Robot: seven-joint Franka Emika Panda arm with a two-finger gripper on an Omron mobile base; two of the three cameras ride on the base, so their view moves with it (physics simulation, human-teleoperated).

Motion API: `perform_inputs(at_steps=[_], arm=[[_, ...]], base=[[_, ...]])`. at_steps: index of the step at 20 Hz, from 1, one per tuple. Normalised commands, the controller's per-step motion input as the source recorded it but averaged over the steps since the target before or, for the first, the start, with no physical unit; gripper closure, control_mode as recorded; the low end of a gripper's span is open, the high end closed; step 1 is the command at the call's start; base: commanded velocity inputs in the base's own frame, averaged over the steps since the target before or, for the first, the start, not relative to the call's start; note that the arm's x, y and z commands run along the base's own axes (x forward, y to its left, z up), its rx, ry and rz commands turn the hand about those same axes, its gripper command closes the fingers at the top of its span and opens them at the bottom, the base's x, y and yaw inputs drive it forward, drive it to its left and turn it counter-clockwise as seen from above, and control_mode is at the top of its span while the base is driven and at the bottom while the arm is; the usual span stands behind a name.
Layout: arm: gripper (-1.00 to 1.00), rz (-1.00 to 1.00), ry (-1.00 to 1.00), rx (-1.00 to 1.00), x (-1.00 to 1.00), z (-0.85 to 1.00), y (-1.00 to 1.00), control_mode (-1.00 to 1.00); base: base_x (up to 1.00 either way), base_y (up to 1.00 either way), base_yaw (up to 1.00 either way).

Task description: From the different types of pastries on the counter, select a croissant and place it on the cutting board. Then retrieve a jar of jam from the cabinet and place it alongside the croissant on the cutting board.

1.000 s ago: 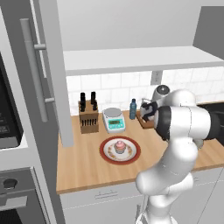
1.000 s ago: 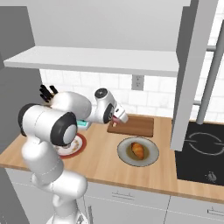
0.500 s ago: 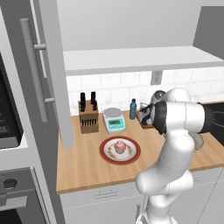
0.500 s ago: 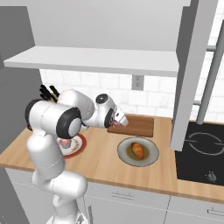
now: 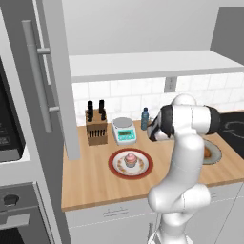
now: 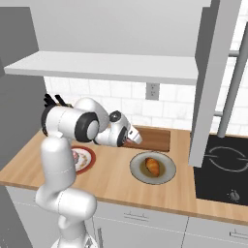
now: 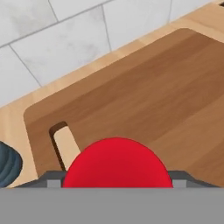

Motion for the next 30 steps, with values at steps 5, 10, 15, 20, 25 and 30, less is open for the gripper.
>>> perform_inputs(at_steps=[5,10,15,20,25,30], arm=[[-1.0,0.01,-0.08,0.0,0.31,-0.01,-0.04,-1.0],[-1.0,0.0,-0.08,0.0,0.18,0.0,0.0,-1.0],[-1.0,0.03,0.0,0.08,0.0,0.24,-0.23,-1.0],[-1.0,0.05,0.01,0.16,0.0,0.39,-0.3,-1.0],[-1.0,0.03,0.04,0.11,0.0,0.21,-0.33,-1.0],[-1.0,0.11,0.17,0.09,-0.08,0.29,-0.49,-1.0]], base=[[0.0,0.0,0.0],[0.0,0.0,0.0],[0.0,0.0,0.0],[0.0,0.0,0.0],[0.0,0.0,0.0],[0.0,0.0,0.0]])
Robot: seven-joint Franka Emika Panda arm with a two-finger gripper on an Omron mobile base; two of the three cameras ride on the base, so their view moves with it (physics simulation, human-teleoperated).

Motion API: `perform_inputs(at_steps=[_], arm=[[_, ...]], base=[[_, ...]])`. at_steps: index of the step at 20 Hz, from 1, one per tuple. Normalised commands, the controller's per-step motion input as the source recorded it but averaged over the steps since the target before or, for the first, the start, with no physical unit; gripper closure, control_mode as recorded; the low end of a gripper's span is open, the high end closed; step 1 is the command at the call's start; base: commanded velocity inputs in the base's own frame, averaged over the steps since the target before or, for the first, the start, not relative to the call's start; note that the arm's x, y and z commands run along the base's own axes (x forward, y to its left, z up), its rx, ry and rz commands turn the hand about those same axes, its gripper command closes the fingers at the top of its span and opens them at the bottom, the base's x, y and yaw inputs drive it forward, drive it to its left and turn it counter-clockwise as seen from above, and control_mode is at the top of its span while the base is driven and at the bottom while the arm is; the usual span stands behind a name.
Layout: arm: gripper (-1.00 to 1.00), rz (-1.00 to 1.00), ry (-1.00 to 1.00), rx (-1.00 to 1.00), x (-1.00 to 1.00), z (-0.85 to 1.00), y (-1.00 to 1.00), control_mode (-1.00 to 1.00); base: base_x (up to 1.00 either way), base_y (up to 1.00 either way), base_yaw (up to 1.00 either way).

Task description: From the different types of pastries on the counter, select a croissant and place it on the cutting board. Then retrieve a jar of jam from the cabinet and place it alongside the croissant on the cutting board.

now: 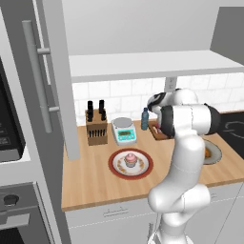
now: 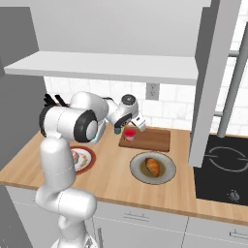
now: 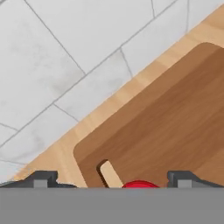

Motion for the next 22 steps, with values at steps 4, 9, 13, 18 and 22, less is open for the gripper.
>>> perform_inputs(at_steps=[4,9,13,18,22], arm=[[-1.0,0.28,0.35,-0.04,-0.81,-0.25,-0.4,-1.0],[-1.0,0.27,0.15,-0.08,-0.73,-0.11,-0.04,-1.0],[-1.0,0.15,0.06,-0.01,-0.01,0.39,-0.3,-1.0],[-1.0,0.37,0.14,0.08,-0.01,1.0,-0.62,-1.0],[-1.0,0.19,0.08,-0.16,-0.43,-0.26,-0.05,-1.0]], base=[[0.0,0.0,0.0],[0.0,0.0,0.0],[0.0,0.0,0.0],[0.0,0.0,0.0],[0.0,0.0,0.0]])
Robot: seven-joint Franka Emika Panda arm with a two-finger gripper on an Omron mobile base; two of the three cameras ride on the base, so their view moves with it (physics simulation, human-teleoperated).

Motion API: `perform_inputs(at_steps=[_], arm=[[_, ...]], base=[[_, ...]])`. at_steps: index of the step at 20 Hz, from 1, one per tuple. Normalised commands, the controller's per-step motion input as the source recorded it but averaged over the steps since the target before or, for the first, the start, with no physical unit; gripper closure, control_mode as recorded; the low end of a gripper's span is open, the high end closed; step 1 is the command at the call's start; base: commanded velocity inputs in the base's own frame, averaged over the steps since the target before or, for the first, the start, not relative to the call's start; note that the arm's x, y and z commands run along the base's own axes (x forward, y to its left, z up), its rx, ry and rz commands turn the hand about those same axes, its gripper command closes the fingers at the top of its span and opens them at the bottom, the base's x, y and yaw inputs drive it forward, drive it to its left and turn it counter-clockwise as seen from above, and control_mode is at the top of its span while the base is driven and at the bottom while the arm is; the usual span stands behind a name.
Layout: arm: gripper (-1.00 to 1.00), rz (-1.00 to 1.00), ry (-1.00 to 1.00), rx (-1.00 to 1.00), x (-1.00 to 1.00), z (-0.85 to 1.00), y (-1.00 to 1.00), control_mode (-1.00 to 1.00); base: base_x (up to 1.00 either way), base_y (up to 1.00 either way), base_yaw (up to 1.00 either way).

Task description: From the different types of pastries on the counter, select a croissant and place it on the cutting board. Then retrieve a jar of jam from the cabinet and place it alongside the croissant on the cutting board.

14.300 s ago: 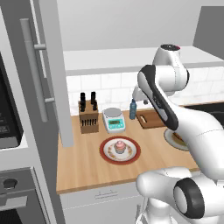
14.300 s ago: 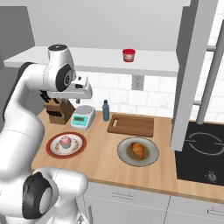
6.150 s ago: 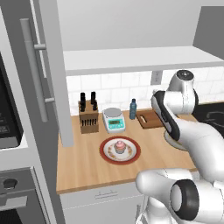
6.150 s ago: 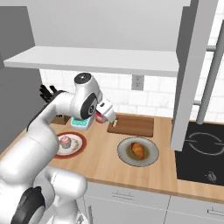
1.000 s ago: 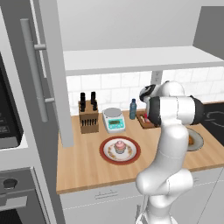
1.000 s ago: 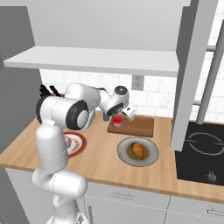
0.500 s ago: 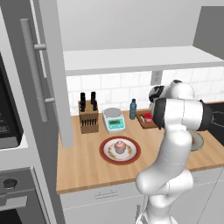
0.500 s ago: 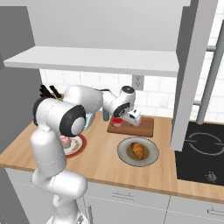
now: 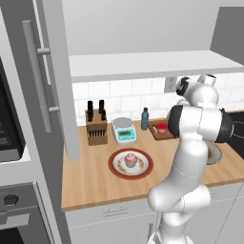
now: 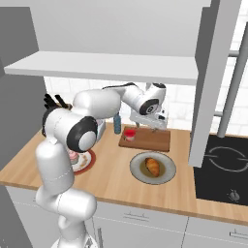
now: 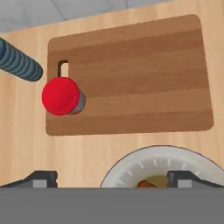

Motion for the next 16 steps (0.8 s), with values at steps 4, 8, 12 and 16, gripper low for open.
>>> perform_inputs(at_steps=[4,8,12,16], arm=[[-1.0,0.33,0.15,-0.39,-1.0,-0.96,-0.01,-1.0],[-1.0,0.38,0.12,-0.39,-1.0,-0.95,-0.01,-1.0],[-1.0,0.09,-0.01,-0.03,-0.27,-0.04,-0.1,-1.0],[-1.0,0.21,0.0,0.17,0.0,0.34,-0.86,-1.0]], base=[[0.0,0.0,0.0],[0.0,0.0,0.0],[0.0,0.0,0.0],[0.0,0.0,0.0]])
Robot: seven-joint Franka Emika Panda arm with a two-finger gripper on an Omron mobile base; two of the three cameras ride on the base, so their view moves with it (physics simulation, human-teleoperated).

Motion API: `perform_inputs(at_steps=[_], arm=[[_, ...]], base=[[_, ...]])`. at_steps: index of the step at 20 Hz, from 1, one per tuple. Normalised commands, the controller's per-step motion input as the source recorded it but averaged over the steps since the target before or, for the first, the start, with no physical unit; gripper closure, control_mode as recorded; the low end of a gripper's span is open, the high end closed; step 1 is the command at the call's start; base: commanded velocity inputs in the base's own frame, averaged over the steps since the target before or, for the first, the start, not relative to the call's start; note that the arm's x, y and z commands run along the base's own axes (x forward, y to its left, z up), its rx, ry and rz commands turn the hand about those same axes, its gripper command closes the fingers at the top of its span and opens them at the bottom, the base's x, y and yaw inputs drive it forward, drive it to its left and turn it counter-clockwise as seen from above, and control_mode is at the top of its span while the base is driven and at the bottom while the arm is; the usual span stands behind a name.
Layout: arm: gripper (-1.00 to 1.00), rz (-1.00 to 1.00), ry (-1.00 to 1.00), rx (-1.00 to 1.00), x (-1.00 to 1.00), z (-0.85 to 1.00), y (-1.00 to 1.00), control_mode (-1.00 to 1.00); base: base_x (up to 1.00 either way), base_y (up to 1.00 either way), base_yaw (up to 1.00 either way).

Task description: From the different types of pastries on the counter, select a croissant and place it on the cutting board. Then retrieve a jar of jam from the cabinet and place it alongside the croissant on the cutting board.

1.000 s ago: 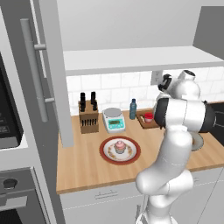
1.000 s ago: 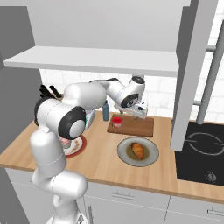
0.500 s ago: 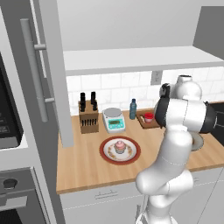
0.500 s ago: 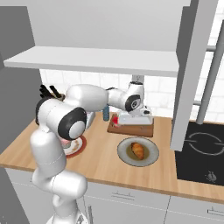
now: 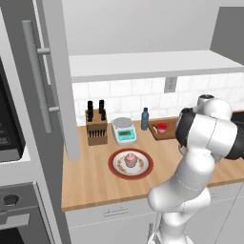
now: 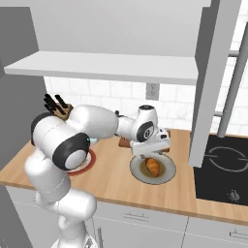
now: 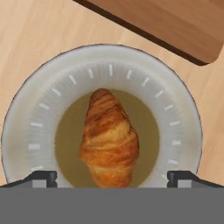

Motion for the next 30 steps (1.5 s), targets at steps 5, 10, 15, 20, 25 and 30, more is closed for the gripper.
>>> perform_inputs(at_steps=[5,10,15,20,25,30], arm=[[-1.0,-0.02,-0.01,0.15,-0.26,0.0,-0.18,-1.0],[-1.0,-0.02,-0.03,0.26,-0.65,0.0,0.24,-1.0],[-1.0,0.01,-0.02,0.13,-0.07,-0.03,0.14,-1.0],[-1.0,0.06,0.0,-0.02,0.62,0.01,0.06,-1.0],[-1.0,0.0,0.0,0.0,0.02,-0.21,-0.04,-1.0],[-1.0,0.0,0.0,0.0,-0.02,-0.18,0.0,-1.0]], base=[[0.0,0.0,0.0],[0.0,0.0,0.0],[0.0,0.0,0.0],[0.0,0.0,0.0],[0.0,0.0,0.0],[0.0,0.0,0.0]])
